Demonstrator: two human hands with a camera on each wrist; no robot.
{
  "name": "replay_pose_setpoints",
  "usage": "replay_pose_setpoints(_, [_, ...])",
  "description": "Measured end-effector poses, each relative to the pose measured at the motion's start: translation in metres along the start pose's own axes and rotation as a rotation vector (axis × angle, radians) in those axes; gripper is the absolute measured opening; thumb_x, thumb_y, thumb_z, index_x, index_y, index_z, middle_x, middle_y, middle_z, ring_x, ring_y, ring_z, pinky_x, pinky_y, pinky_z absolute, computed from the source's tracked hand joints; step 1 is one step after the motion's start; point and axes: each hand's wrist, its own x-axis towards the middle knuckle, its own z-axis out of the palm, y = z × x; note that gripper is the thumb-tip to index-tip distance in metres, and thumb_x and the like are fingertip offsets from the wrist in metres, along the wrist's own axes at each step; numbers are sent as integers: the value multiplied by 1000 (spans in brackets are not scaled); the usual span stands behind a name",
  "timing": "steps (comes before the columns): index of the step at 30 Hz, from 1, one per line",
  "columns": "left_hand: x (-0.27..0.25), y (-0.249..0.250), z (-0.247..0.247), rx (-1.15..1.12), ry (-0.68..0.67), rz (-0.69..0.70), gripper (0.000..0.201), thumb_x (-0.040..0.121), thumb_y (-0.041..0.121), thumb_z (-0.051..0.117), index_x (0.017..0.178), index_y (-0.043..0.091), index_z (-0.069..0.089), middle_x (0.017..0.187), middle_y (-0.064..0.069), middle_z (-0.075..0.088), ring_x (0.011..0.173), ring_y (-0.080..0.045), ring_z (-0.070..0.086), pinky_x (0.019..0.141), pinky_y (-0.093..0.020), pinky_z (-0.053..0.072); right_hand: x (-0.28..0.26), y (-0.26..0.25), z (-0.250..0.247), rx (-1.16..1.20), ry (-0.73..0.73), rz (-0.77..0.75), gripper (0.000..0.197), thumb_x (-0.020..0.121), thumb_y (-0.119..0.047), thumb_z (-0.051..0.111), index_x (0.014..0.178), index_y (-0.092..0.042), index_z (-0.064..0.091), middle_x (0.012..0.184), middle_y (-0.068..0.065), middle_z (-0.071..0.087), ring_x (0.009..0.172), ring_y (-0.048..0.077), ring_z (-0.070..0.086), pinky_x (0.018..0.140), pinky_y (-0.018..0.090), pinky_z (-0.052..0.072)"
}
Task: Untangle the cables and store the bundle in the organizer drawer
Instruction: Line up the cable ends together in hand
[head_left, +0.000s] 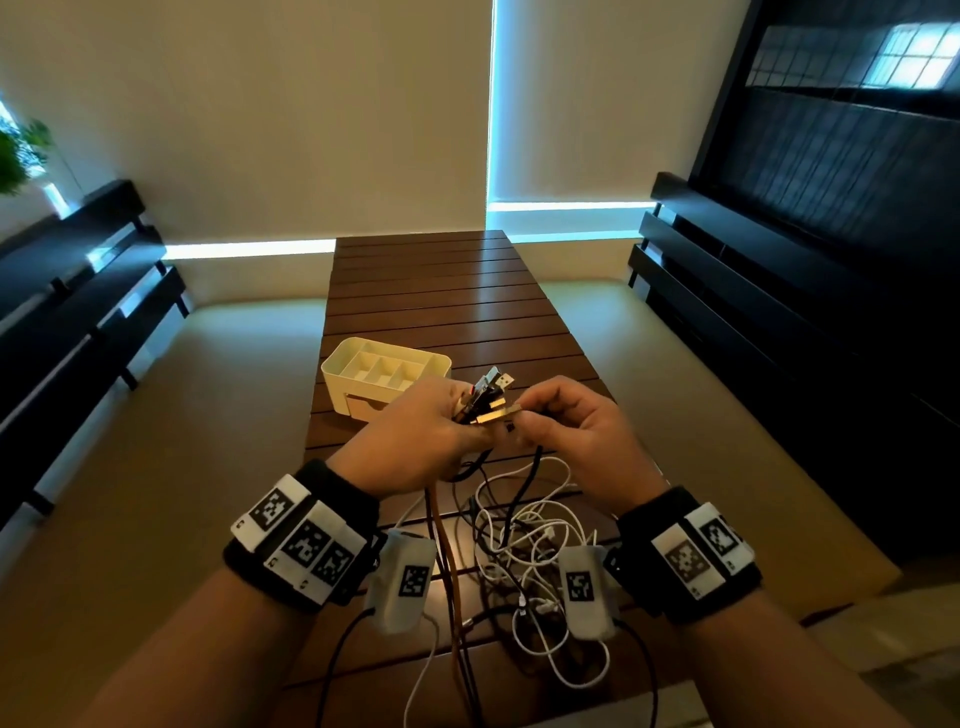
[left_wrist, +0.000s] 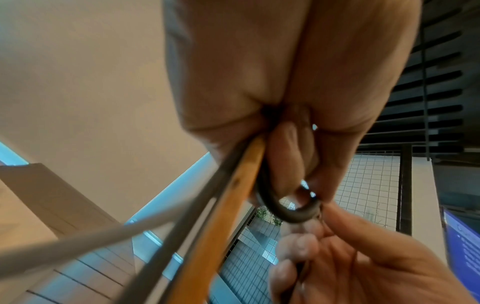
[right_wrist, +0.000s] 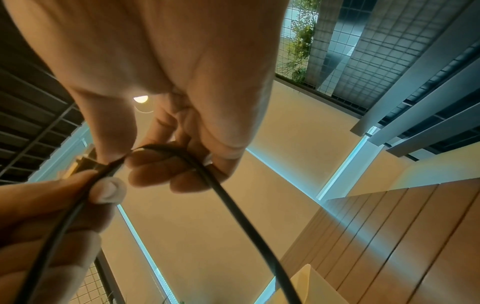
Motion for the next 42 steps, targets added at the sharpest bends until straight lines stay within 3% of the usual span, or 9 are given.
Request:
replay_pose_setpoints(7, [-1,-9,-11,-422,237,-25,10,97,5,56,87,4,55,51,5,32,42,-10,25,42,-23,26,-8,26,-7,34,52,163,14,94,-23,60,92,-14,70,70,4,60,68,21,59,73,41,54])
replay_pose_setpoints(10, [-1,-17,-9,-337,256,-80,10,98,9,58,89,4,55,51,6,35,42,-9,30,44,-23,29,-4,23,-11,-72,110,143,13,98,-14,58,91,-14,69,66,-4,56,60,11,52,63,30,47])
replay_pose_setpoints(14, [3,-24,-5,-86,387,-88,17,98,19,62,88,6,64,48,13,48,43,0,41,49,-24,40,10,10,-23,-478,85,66,15,94,-20,64,84,-30,70,79,-5,67,75,14,60,71,32,52])
replay_pose_setpoints(18, [8,-18,1,66,370,-23,16,97,27,63,84,19,65,52,14,51,46,0,41,56,-30,39,19,-2,-23,-746,-51,-31,8,93,-20,65,92,-19,73,83,-8,66,77,7,60,73,31,54])
replay_pose_setpoints(23, [15,-7,14,168,169,0,21,97,25,63,77,21,57,57,8,47,45,-2,39,50,-25,35,28,-8,-12,-677,-59,-186,8,91,-18,67,95,-16,74,85,-6,67,77,8,60,69,29,52])
replay_pose_setpoints(28, [12,-3,13,90,266,87,30,96,30,62,79,6,61,62,-18,51,55,-21,44,52,-45,42,23,-4,-9,-479,9,-149,8,92,-31,64,90,-26,70,77,-4,67,72,16,62,68,37,54])
replay_pose_setpoints(33, [9,-2,-4,-279,416,110,38,98,20,60,95,-17,51,50,7,37,42,-11,31,45,-26,31,6,30,-13,-237,30,135,22,100,-31,53,87,-26,69,69,5,53,66,25,53,70,45,48])
replay_pose_setpoints(37, [4,-20,-14,-57,323,-122,24,98,21,62,87,-1,61,44,11,42,39,-3,37,44,-20,35,8,28,-20,-118,142,195,21,100,-25,55,87,-22,70,60,-6,52,56,10,47,60,33,43])
replay_pose_setpoints(42, [3,-35,-17,182,525,-184,25,99,24,61,74,26,61,55,11,55,50,-5,44,50,-22,35,23,17,-33,-649,0,137,13,95,-28,63,82,-26,67,83,-6,65,77,7,59,71,27,48])
